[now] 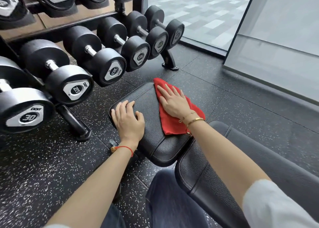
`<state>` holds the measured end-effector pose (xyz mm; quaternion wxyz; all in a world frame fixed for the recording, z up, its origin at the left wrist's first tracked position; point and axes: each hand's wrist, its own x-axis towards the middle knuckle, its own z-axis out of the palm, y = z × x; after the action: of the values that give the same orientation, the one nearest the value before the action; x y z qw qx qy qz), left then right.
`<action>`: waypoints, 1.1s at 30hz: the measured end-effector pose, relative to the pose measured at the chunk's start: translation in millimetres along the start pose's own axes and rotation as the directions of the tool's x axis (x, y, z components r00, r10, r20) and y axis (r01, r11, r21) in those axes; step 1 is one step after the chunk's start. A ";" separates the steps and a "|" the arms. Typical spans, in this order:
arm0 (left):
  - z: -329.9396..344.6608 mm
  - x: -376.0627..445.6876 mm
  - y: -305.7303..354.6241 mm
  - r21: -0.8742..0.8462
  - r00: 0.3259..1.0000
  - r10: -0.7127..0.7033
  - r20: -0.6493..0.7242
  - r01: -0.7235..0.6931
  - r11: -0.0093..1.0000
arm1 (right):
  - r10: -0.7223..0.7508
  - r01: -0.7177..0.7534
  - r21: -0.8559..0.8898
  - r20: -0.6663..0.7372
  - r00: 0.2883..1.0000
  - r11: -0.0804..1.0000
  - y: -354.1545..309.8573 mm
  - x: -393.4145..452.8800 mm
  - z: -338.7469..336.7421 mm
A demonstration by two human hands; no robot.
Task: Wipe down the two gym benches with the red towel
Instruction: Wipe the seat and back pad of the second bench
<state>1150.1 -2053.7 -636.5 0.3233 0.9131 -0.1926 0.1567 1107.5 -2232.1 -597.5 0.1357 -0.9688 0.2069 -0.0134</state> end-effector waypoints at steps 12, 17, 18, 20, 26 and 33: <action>-2.8 -1.0 0.8 -0.017 1.000 0.006 0.013 -0.006 1.000 | -0.191 0.189 -0.039 -0.042 0.981 0.981 10.8 -140.6 15.3; -6.0 -2.4 1.2 0.025 0.998 0.026 0.049 -0.028 0.999 | 0.113 -0.114 -0.013 -0.059 0.992 0.993 37.4 -116.2 -2.7; -6.6 -2.2 1.6 0.041 0.998 0.029 0.063 -0.032 0.999 | 0.131 -0.132 -0.013 -0.054 0.990 0.991 34.8 -118.8 -2.5; -7.8 -1.7 3.0 0.074 0.995 0.032 0.094 -0.039 0.996 | 0.110 -0.111 -0.019 -0.050 0.993 0.994 26.6 -138.9 3.3; -11.8 -4.5 9.3 0.141 0.977 0.121 0.175 -0.147 0.979 | 0.051 -0.061 -0.095 -0.102 0.993 0.994 27.5 -206.0 13.5; -17.3 -23.6 38.9 -0.036 0.951 0.198 0.235 -0.195 0.980 | 0.353 -0.362 -0.113 -0.092 0.931 0.925 59.3 -152.2 -12.9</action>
<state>1109.0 -2064.5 -612.8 0.2865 0.8995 -0.3210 0.0764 943.8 -2225.8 -596.3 0.0661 -0.9205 0.3851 -0.0093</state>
